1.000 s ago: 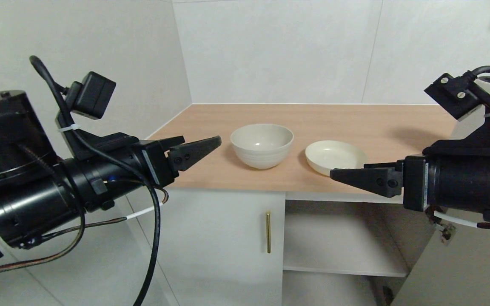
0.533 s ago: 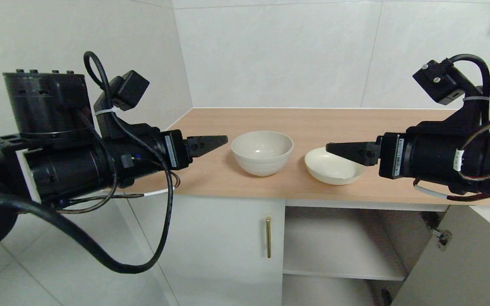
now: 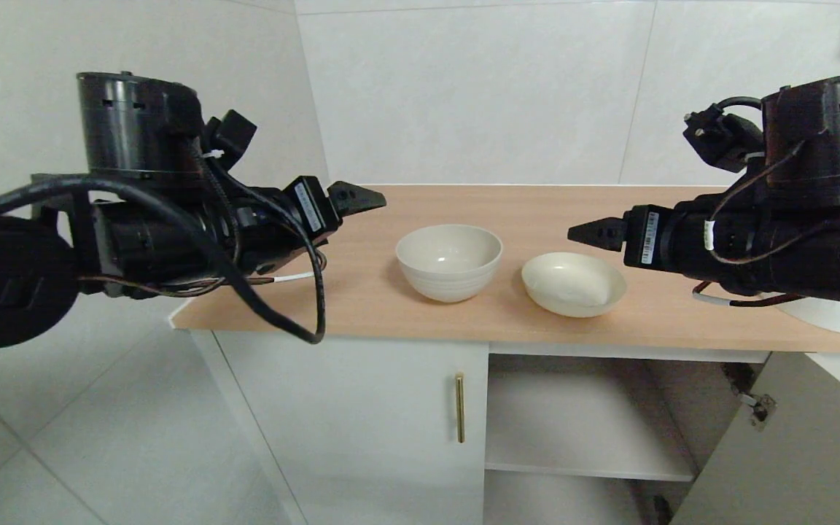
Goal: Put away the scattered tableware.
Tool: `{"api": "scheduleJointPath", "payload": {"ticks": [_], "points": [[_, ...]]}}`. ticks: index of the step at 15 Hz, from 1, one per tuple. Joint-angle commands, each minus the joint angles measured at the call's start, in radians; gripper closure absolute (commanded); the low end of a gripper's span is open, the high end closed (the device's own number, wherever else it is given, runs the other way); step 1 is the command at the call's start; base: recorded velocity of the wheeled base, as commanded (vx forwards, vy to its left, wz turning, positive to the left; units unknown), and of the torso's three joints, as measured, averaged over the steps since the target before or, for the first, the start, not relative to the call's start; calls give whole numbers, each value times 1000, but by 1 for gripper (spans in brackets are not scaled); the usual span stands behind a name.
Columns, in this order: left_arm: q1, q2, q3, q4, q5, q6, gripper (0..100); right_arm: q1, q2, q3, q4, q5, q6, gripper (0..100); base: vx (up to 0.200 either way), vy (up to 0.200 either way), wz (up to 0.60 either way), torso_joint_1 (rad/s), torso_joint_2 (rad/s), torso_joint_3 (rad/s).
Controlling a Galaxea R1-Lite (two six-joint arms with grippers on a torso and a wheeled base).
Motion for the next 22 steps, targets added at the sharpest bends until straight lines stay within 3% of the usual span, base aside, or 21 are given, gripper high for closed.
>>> {"api": "scheduleJointPath", "payload": {"ticks": [1,5,9,18,19,21,22], "points": [[-7,110,-49,4,26,-24,0,-2,20,-2,-1,0,0,0,0,0,0,0,0,0],[-39,220,-83,-6,86,-27,0,-5,11,0,-1,0,0,0,0,0,0,0,0,0],[-58,266,-81,-50,88,-27,0,-5,11,0,-1,-2,0,0,0,0,0,0,0,0],[-76,286,-78,-52,85,-29,0,-5,8,1,0,-2,0,0,0,0,0,0,0,0],[-78,286,-78,-52,85,-29,100,-5,8,1,0,-2,0,0,0,0,0,0,0,0],[-82,286,-77,-52,85,-30,100,-5,8,1,0,-2,2,0,0,0,0,0,0,0],[-82,285,-80,-52,85,-50,100,-5,6,1,0,-2,2,0,0,0,0,0,0,0]]}}
